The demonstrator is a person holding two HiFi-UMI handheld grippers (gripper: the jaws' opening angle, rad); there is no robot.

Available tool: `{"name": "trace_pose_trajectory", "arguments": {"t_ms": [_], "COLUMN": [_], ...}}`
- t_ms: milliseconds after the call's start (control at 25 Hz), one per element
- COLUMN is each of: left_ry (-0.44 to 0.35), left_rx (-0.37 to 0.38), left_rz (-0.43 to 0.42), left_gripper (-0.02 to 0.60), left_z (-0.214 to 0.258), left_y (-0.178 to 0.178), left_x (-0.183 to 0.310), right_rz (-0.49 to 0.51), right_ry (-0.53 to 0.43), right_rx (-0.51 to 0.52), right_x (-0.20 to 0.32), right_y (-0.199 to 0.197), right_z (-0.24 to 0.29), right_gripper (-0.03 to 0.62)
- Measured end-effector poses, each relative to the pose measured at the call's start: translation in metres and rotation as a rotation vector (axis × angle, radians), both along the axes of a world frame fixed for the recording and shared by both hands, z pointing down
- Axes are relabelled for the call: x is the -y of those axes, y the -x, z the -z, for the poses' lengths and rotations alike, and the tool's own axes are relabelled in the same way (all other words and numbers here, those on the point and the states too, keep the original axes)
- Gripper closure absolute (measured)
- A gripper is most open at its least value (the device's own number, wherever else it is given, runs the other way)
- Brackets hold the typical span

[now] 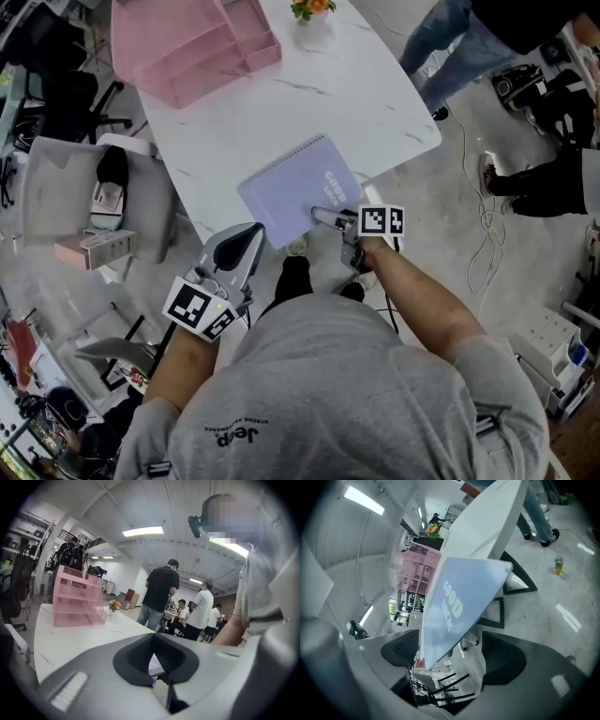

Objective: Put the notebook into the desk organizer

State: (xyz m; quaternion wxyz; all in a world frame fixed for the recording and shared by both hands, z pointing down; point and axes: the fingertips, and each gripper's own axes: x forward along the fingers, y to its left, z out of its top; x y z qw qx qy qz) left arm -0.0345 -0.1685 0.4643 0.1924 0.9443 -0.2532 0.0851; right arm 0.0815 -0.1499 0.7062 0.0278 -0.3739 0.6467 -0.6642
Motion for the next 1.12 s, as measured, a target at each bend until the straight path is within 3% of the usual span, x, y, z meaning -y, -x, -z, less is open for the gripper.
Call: {"name": "trace_pose_trajectory", "arguments": {"t_ms": [160,200,360,440,560,800,960,1080,1120], "left_ry": [0.017,0.018,0.025,0.025,0.018,0.021,0.052,0.132,0.187], "left_rx": [0.003,0.001,-0.014,-0.024,-0.042,-0.051,0.001,0.019,0.009], "left_rz": [0.01,0.013,0.02,0.022,0.019,0.02,0.039,-0.005,-0.041], "left_gripper": [0.532,0.532,0.532,0.532,0.532,0.532,0.532,0.532,0.412], "left_z": [-0.006,-0.006,-0.007,-0.006,-0.002,-0.001,-0.021,-0.045,-0.056], "left_y": [0.012,0.014,0.022,0.023,0.022,0.027,0.046,0.06,0.062], "left_x": [0.001,0.002,0.002,0.0,-0.003,0.004,0.025,0.043,0.047], "right_rz": [0.013,0.021,0.03,0.039,0.137,0.437,0.568,0.681,0.727], "right_ry": [0.056,0.064,0.057,0.056,-0.007,-0.271,-0.379,-0.43,-0.446], "right_rx": [0.007,0.005,0.016,0.015,-0.048,-0.264,-0.242,-0.204,-0.192], "right_x": [0.003,0.003,0.006,0.003,-0.006,-0.001,0.014,0.024,0.026], "right_y": [0.014,0.016,0.026,0.028,0.024,0.011,0.014,0.023,0.028], "right_z": [-0.014,-0.014,0.005,0.022,0.051,0.108,0.149,0.17,0.176], "right_gripper": [0.182,0.21,0.492,0.547,0.56,0.562,0.562,0.562,0.562]}}
